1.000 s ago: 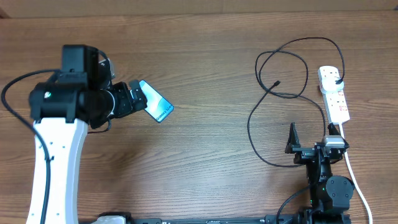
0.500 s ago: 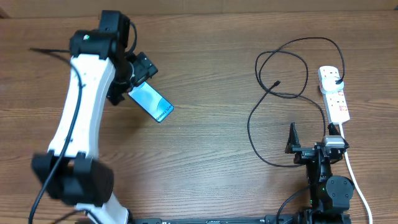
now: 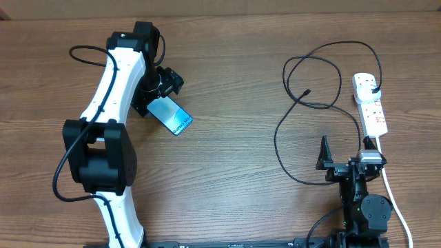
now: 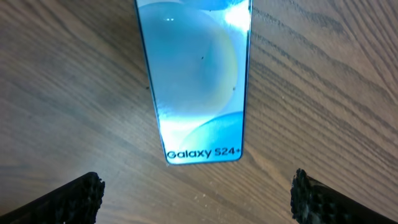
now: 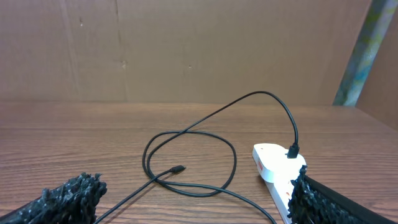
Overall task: Plug charger to phone and switch on socket
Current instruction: 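Move the left gripper over the phone and lower onto it, then close the left gripper on the phone's top edge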
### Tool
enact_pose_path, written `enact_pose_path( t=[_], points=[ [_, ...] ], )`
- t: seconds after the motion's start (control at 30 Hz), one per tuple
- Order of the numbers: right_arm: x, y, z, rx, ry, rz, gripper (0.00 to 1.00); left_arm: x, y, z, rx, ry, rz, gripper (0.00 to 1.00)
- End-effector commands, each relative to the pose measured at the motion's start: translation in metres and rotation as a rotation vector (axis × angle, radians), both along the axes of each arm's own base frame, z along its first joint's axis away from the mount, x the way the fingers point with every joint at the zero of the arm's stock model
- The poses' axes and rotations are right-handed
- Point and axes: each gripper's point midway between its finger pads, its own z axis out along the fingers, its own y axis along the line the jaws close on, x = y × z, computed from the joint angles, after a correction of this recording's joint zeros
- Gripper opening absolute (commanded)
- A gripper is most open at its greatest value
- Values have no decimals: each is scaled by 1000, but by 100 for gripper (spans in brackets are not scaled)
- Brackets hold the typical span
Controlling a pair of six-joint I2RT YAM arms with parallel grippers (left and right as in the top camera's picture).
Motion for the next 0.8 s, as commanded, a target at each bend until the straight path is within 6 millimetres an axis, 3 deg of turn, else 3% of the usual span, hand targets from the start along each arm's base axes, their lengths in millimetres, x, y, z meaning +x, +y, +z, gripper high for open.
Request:
enact_pose_path(
  t=[0.0,0.33,0.77],
  points=[
    [0,-1,-2,5,-5,-2,100,9,-1,-13,-10,8,22,100],
    [0,-1,-2,5,-5,-2,100,12,10,-54,0,81,47,99],
    [0,-1,-2,5,-5,-2,100,22,9,-70,-3,54,47,100]
  ],
)
